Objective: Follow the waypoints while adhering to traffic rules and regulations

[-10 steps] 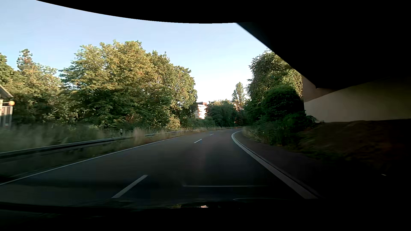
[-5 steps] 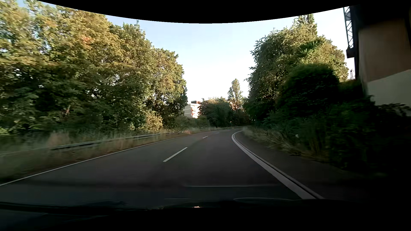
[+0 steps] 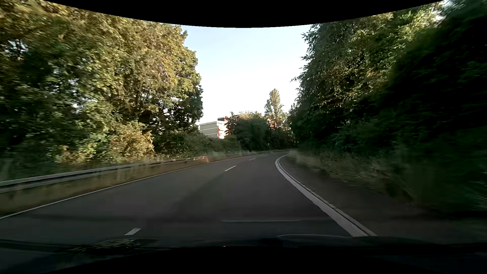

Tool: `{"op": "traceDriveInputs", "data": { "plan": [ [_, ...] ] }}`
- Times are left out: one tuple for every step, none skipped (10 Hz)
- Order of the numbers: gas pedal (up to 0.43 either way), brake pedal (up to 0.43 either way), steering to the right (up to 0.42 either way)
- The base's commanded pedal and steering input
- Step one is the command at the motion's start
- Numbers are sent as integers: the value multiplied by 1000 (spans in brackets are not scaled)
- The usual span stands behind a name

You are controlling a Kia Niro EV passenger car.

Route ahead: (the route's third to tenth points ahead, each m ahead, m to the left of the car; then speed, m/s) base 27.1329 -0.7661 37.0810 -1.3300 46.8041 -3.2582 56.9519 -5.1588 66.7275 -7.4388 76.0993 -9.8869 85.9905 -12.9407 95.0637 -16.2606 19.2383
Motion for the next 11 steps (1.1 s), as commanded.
{"op": "traceDriveInputs", "data": {
  "plan": [
    [130, 0, 17],
    [130, 0, 18],
    [130, 0, 18],
    [130, 0, 18],
    [130, 0, 18],
    [130, 0, 19],
    [130, 0, 19],
    [138, 0, 19],
    [138, 0, 19],
    [138, 0, 19],
    [150, 0, 20]
  ]
}}
